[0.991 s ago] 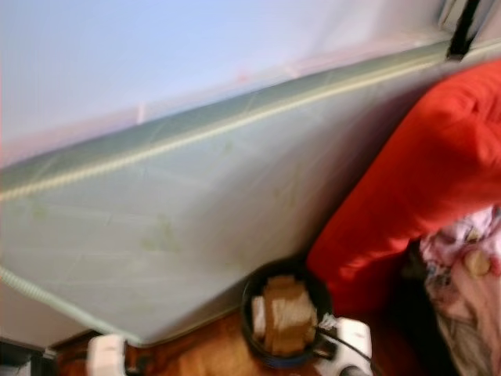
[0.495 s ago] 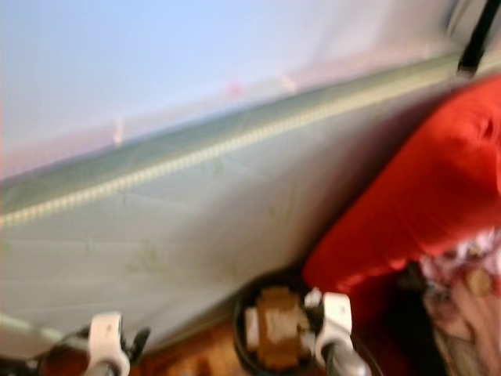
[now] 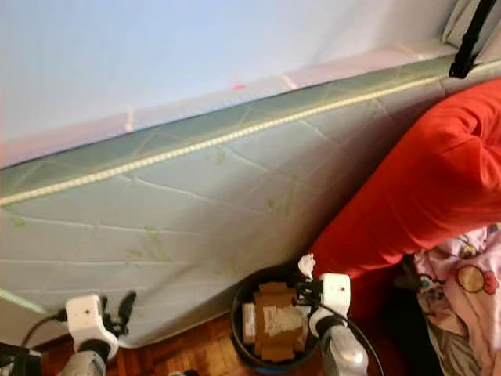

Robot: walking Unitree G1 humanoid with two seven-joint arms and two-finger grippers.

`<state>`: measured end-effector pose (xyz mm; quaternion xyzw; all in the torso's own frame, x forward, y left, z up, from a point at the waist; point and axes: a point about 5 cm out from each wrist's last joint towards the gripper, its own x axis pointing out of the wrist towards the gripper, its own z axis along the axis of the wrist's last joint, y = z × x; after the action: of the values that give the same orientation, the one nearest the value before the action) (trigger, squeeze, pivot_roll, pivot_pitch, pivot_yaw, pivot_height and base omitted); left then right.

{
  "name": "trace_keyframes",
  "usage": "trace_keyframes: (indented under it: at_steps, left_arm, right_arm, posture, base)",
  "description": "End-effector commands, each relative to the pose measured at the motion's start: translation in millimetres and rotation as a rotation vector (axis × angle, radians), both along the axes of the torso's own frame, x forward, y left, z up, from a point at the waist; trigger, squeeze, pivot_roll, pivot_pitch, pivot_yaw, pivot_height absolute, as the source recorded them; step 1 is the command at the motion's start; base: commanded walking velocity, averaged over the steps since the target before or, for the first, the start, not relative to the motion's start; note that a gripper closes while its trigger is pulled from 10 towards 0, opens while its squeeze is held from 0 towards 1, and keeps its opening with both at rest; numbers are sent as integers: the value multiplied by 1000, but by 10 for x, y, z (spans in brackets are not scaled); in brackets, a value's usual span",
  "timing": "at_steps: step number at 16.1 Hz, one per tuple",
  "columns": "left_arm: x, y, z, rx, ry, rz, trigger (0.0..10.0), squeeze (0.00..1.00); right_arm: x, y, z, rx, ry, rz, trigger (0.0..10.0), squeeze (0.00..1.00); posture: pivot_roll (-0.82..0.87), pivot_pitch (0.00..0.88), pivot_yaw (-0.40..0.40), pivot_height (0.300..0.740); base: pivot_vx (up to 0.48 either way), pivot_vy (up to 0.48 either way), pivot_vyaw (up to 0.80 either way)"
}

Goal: Clean up the room

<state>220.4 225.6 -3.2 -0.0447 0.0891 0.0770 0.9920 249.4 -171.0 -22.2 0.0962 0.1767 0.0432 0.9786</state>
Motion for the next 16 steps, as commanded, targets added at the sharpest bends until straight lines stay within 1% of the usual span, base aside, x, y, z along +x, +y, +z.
trace_keyframes:
  at_steps: [1, 3, 4, 5, 6, 8, 9, 10, 13, 14, 16]
  left_arm:
    - [-3, -18, 48, 5, -13, -5, 10000, 0]
    - [-21, -78, 140, 19, -46, -25, 10000, 0]
    - [-43, -110, 154, 29, -48, -39, 10000, 0]
    - [-73, -146, 149, 43, -44, -57, 10000, 0]
    - [-119, -176, 152, 35, -32, -52, 10000, 0]
    - [-154, -210, 159, 24, -18, -45, 10000, 0]
    - [-162, -236, 157, 20, -11, -46, 10000, 0]
    - [-157, -247, 156, 20, -9, -47, 10000, 0]
    - [-139, -275, 160, 15, 3, -51, 10000, 0]
    - [-136, -279, 164, 14, 5, -53, 10000, 0]
    - [-128, -287, 176, 5, 6, -48, 10000, 0]
  right_arm:
    - [-36, 19, -8, 3, -11, 6, 10000, 0]
    - [-41, 38, 15, 2, -31, 9, 10000, 0]
    - [-40, 46, 32, -2, -43, 16, 10000, 0]
    - [-38, 55, 45, -4, -52, 24, 10000, 0]
    - [-39, 58, 60, -5, -57, 30, 10000, 0]
    - [-29, 54, 86, -27, -65, 42, 10000, 0]
    - [-23, 45, 98, -58, -64, 53, 10000, 0]
    - [-17, 48, 102, -56, -63, 51, 10000, 0]
    - [14, 61, 143, -52, -76, 53, 10000, 0]
    - [18, 68, 159, -40, -90, 54, 10000, 0]
    - [21, 59, 162, -54, -84, 46, 10000, 0]
  posture:
    - [8, 183, -23, 739]
    - [8, 181, -25, 739]
    - [9, 180, -28, 739]
    - [8, 178, -29, 739]
    - [5, 174, -33, 739]
    - [5, 166, -36, 739]
    - [4, 162, -37, 739]
    - [5, 159, -38, 734]
    - [4, 154, -38, 694]
    - [4, 154, -38, 694]
    - [7, 158, -39, 694]
  base:
    - [0, 0, 0]
    - [0, 0, 0]
    - [0, 0, 0]
    - [0, 0, 0]
    - [0, 0, 0]
    - [0, 0, 0]
    - [0, 0, 0]
    - [0, 0, 0]
    - [0, 0, 0]
    - [0, 0, 0]
    - [0, 0, 0]
